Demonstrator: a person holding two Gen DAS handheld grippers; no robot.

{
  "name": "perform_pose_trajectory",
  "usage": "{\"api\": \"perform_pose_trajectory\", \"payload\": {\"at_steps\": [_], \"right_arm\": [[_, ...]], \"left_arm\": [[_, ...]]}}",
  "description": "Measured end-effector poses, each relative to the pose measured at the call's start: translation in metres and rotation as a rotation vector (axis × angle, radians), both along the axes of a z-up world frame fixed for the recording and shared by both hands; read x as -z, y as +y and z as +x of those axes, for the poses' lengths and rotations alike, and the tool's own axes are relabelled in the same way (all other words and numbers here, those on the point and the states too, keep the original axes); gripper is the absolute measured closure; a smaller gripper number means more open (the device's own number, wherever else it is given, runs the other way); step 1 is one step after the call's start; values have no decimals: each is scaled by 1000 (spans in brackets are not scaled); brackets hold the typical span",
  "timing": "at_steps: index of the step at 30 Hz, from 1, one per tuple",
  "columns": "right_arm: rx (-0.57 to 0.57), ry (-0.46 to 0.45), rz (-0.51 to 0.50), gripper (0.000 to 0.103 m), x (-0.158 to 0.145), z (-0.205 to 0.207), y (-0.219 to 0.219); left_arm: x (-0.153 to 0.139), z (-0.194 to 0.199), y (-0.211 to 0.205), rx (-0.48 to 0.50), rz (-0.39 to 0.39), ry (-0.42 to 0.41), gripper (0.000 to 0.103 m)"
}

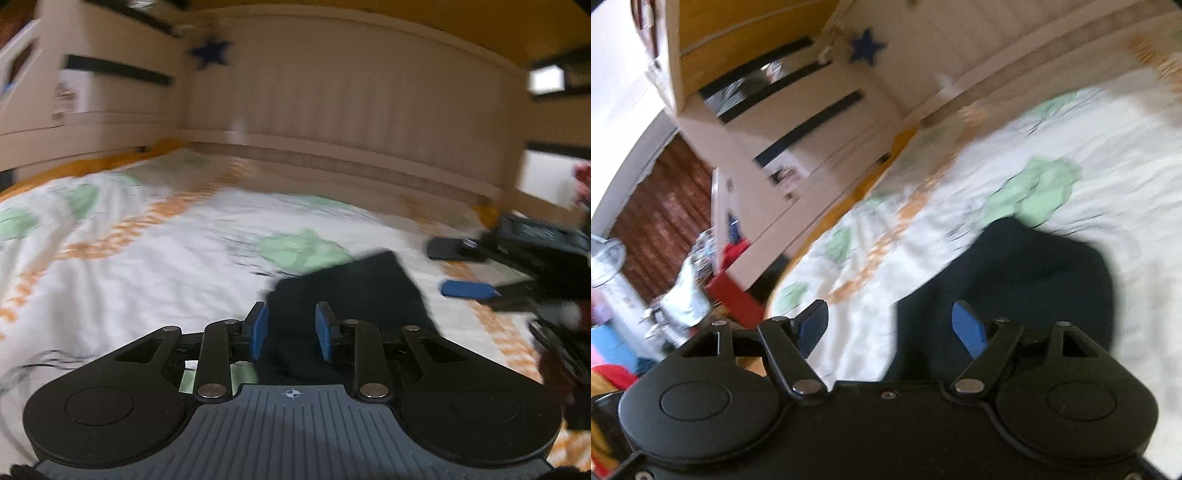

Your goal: Fold large clothes

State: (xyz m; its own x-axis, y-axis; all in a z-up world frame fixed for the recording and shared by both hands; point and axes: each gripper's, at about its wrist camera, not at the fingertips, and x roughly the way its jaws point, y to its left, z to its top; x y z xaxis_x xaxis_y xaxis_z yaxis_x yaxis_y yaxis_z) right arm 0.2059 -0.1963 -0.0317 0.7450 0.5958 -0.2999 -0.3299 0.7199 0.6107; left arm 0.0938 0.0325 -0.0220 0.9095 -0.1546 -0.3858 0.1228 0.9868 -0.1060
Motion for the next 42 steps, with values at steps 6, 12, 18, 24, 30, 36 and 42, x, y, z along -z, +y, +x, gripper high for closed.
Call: {"api": "perform_pose_trajectory", "payload": {"at_steps": [6, 12, 18, 24, 30, 36, 42], "right_arm": [[99, 57, -58, 26, 21, -11, -20], [75, 40, -197, 26, 24, -16, -14], [19, -52, -376, 29, 14, -5, 7], [-51, -100, -504, 62, 10, 30, 40], [-23, 8, -577, 69, 32, 89, 59], [-9, 194, -601, 87, 72, 124, 63], [-8, 161, -565, 83, 71, 113, 56]], "left_arm": [[37, 20, -40, 170, 53, 90, 75], [83, 57, -3, 61, -38, 256, 76], [81, 62, -2, 83, -4, 261, 76], [80, 64, 1, 98, -34, 282, 76], [81, 67, 4, 102, -44, 288, 76], [84, 71, 9, 98, -65, 298, 76], [82, 70, 8, 101, -56, 297, 76]]}}
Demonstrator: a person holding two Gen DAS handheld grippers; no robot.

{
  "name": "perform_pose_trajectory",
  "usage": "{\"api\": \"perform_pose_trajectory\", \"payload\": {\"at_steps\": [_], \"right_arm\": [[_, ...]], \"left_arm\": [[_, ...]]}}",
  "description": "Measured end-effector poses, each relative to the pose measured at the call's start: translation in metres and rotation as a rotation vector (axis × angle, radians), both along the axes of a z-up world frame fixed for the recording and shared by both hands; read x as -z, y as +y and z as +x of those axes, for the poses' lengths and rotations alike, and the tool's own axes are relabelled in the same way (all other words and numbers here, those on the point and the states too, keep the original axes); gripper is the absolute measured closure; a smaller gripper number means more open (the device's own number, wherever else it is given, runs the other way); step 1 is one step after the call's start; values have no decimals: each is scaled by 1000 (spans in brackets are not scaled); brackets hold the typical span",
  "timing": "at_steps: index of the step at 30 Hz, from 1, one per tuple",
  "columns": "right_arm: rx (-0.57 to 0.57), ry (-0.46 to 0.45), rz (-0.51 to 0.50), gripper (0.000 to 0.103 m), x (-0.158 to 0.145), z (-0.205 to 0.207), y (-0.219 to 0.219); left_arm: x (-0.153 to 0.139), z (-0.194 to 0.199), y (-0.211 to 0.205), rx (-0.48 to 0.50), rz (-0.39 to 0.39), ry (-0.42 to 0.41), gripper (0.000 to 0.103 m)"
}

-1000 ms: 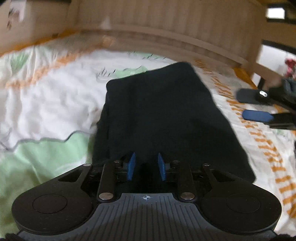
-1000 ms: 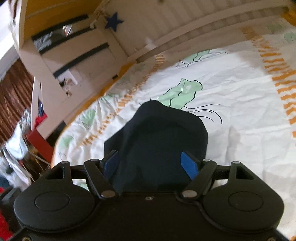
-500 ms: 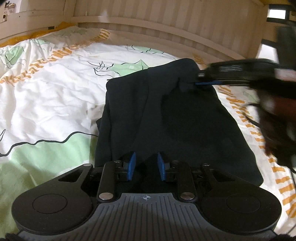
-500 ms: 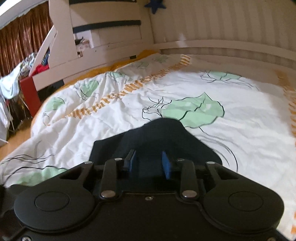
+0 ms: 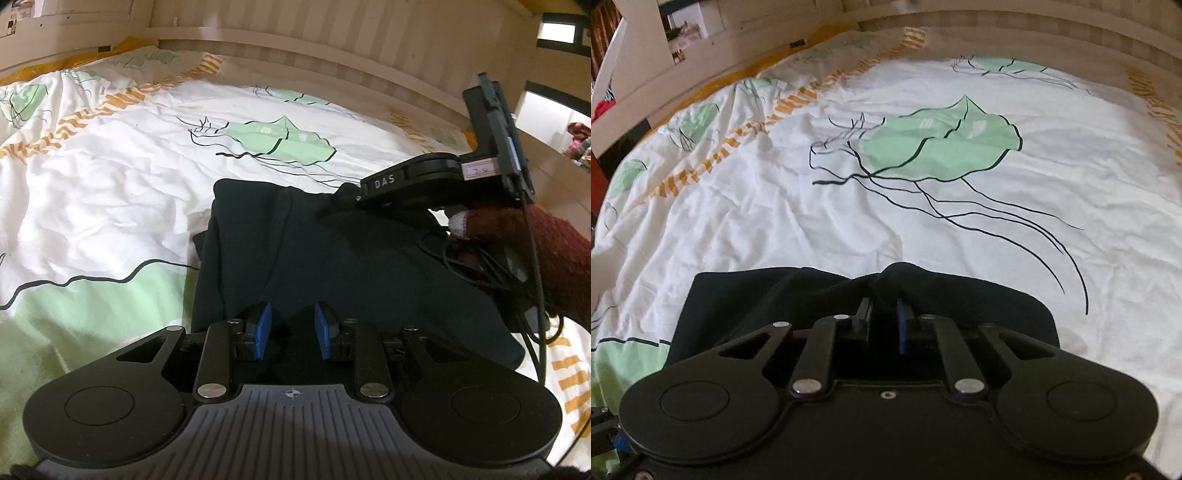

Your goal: Fold large clothes

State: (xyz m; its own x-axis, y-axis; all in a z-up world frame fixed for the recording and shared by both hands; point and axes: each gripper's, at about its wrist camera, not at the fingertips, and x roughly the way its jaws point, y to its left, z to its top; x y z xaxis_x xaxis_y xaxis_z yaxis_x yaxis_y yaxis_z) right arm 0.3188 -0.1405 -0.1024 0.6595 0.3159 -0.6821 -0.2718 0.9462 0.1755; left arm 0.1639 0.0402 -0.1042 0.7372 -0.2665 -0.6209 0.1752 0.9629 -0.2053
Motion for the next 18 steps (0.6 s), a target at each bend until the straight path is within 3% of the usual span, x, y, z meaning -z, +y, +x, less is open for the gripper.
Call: {"api": "perform_pose_trajectory", "payload": {"at_steps": [2, 8, 9, 11, 13, 14, 18], "right_arm": [[-8, -22, 22, 78, -4, -2, -2], [-83, -128, 35, 28, -24, -33, 0], [-78, -150, 25, 21, -28, -42, 0], [-59, -186, 35, 20, -34, -59, -4], [-36, -199, 49, 12, -36, -74, -10], [-20, -203, 45, 5, -36, -82, -13], [57, -211, 11, 2, -34, -111, -24]], "left_arm": [[-1, 0, -1, 0, 2, 2, 77], [-8, 1, -3, -10, 3, 11, 75], [-10, 0, -3, -15, 1, 8, 72], [-14, -6, -3, -27, 3, -12, 55], [-19, -12, -4, -40, 16, -35, 29], [-23, -15, -4, -52, 31, -44, 26], [-31, -26, -3, -87, 60, -48, 23]]}}
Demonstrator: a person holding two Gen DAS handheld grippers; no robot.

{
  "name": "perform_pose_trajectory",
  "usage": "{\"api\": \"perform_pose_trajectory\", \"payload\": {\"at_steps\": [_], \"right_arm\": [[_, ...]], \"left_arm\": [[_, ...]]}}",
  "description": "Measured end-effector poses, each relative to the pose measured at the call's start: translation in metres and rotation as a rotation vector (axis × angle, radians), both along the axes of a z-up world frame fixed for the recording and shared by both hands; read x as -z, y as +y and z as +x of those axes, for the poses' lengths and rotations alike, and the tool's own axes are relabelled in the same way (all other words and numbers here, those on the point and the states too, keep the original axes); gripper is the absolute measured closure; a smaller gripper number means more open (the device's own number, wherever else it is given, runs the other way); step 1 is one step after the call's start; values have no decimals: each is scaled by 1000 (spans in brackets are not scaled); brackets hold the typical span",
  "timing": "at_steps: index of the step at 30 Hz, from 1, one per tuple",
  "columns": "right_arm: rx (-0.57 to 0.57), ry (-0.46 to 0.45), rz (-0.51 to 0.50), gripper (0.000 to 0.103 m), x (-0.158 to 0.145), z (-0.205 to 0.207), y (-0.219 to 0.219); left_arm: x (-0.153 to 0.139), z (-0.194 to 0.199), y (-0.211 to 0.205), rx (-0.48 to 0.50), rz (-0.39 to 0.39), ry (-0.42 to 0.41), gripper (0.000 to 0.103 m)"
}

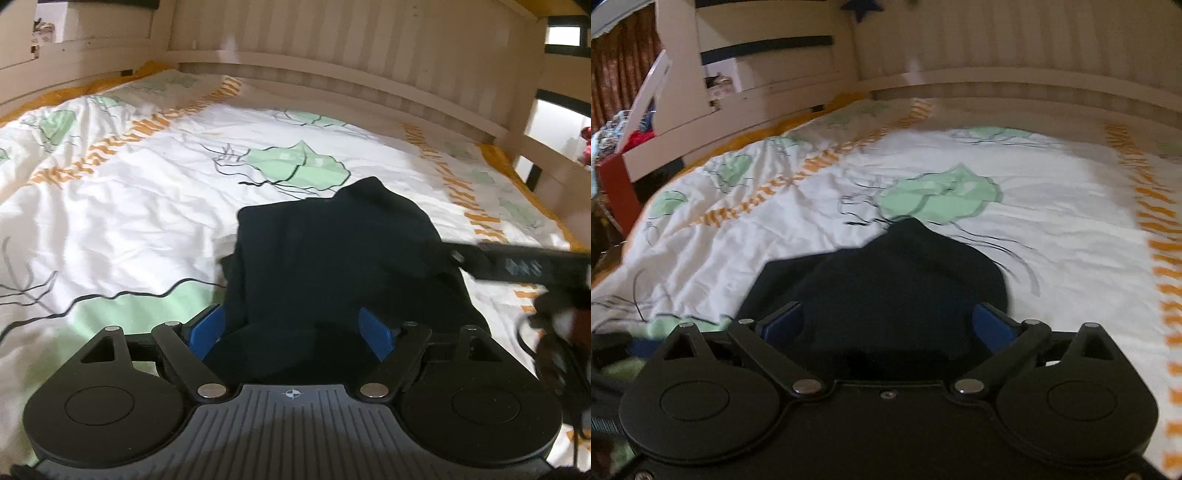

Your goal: Fold large clothes

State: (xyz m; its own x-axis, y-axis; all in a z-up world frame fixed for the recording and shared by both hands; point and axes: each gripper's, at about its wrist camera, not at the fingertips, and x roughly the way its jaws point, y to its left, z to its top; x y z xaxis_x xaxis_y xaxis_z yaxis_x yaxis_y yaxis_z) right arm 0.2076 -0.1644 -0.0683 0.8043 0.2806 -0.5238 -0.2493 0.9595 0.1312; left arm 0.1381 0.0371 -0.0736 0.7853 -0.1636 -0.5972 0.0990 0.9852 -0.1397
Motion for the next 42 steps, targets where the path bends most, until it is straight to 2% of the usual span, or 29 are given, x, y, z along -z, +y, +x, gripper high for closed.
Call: {"api": "perform_pose_trajectory", "payload": {"at_steps": [6, 14, 25, 36, 42], "right_arm": [[102, 38, 52, 1, 2, -38, -13], [174, 48, 22, 1, -5, -75, -6], [216, 19, 31, 1, -22, -121, -6], [227, 33, 33, 1, -29, -150, -6], [239, 41, 10, 1, -32, -156, -3]], "left_arm": [[-11, -13, -5, -35, 63, 10, 20], [-21, -26, -23, -31, 127, 26, 19], [-29, -52, -35, -30, 162, 29, 19], [-36, -75, -46, -55, 215, 12, 19], [-38, -82, -47, -55, 201, 31, 19]]}}
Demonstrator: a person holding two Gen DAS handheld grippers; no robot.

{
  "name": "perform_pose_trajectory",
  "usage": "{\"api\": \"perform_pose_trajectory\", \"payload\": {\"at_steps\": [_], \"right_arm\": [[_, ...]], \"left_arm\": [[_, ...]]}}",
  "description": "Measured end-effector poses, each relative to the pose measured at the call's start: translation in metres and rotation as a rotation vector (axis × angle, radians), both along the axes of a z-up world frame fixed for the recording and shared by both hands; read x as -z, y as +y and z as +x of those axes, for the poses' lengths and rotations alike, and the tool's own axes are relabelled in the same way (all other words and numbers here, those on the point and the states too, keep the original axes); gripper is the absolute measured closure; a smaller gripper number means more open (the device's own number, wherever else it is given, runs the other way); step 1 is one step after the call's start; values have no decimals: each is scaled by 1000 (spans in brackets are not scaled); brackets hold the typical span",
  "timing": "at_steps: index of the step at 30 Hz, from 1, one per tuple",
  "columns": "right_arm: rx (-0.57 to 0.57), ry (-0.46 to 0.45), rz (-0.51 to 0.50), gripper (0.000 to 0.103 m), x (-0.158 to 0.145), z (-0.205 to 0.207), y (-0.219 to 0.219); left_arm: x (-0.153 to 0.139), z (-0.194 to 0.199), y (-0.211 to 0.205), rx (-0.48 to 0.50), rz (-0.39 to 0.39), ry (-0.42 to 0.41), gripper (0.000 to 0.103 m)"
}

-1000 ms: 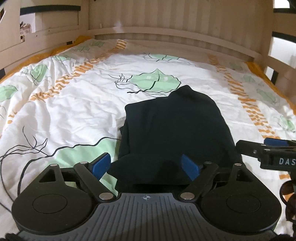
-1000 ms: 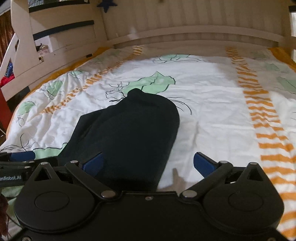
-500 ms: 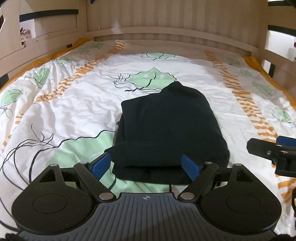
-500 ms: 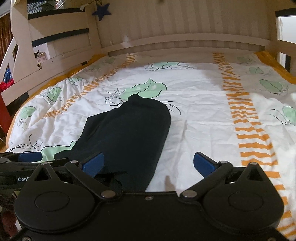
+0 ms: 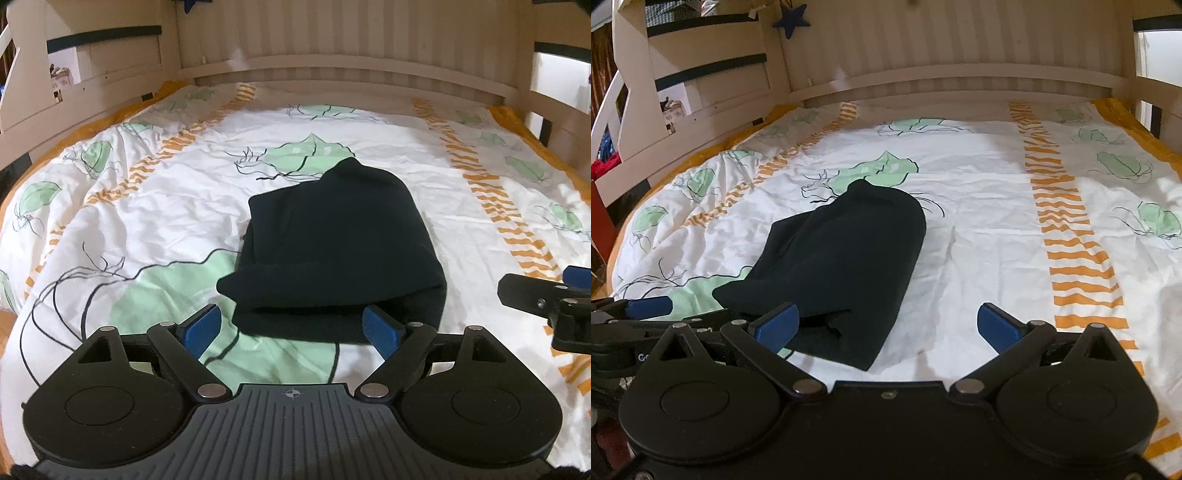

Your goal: Fold large clothes

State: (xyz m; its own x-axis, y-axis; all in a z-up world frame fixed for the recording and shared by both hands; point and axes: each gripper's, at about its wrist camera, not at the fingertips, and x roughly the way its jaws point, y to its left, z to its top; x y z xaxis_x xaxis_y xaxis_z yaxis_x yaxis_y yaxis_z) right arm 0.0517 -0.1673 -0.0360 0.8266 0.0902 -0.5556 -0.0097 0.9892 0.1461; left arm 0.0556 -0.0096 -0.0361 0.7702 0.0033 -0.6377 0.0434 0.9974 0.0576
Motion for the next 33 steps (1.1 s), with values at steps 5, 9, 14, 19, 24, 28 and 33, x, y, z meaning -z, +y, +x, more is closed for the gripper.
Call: {"api": "perform_pose_trajectory", "payload": {"at_steps": [5, 9, 14, 19, 24, 28, 33], "right_arm": [[5, 0, -10, 1, -2, -5, 1], [15, -6, -13, 1, -5, -8, 2], [31, 3, -20, 1, -5, -11, 3], [38, 37, 19, 1, -1, -12, 1], [17, 64, 20, 1, 2, -12, 5], [9, 75, 22, 1, 3, -12, 8], [6, 86, 24, 1, 4, -11, 9]], "left_arm": [[-1, -5, 0, -11, -11, 10, 19], [-4, -8, 3, -16, -23, 11, 19], [-6, -10, 3, -17, -23, 12, 19], [-6, -11, 4, -16, -34, 26, 19], [-4, -11, 5, -25, -41, 41, 19], [-2, -10, 6, -27, -41, 55, 19], [-1, -11, 6, -25, -42, 66, 19]]}}
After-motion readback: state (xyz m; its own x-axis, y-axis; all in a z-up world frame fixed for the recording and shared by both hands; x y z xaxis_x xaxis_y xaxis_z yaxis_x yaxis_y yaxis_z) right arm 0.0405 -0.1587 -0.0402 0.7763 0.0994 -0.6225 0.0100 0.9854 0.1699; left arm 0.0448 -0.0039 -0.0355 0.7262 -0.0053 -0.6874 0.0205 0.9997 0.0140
